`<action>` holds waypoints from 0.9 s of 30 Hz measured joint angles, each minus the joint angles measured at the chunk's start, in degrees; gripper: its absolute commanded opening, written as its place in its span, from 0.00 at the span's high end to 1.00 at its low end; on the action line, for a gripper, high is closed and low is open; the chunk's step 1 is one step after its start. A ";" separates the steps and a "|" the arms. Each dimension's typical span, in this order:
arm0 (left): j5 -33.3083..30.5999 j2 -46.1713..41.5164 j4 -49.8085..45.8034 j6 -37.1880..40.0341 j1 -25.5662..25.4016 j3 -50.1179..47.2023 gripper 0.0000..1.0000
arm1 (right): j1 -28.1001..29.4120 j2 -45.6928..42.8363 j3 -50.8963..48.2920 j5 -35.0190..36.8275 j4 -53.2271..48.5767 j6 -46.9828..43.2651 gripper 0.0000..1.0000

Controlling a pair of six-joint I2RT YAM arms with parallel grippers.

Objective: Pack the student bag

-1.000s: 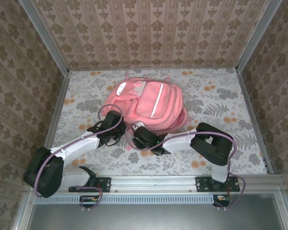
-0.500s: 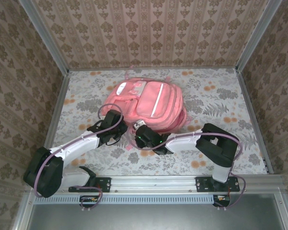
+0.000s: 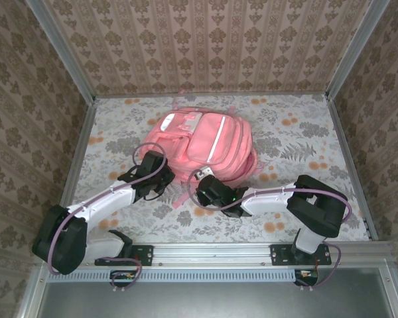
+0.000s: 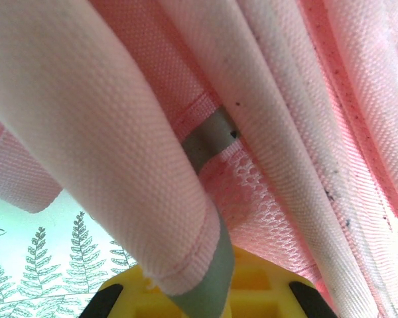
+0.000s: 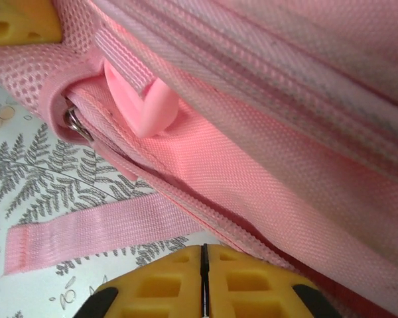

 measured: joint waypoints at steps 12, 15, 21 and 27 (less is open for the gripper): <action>-0.13 -0.28 -1.25 -0.42 -0.79 0.72 1.00 | 2.43 5.88 5.77 -2.29 3.76 1.46 0.60; -0.09 -0.87 -1.31 -0.66 -0.92 0.72 1.00 | 2.45 8.50 6.08 -2.49 5.11 2.03 0.56; -0.26 -1.97 -1.92 -0.79 -1.11 0.72 1.00 | 2.45 11.13 6.91 -2.43 7.87 2.60 0.44; -1.09 -2.47 -2.78 -0.87 -1.14 0.72 1.00 | 2.34 12.63 7.80 -2.16 9.27 1.81 0.42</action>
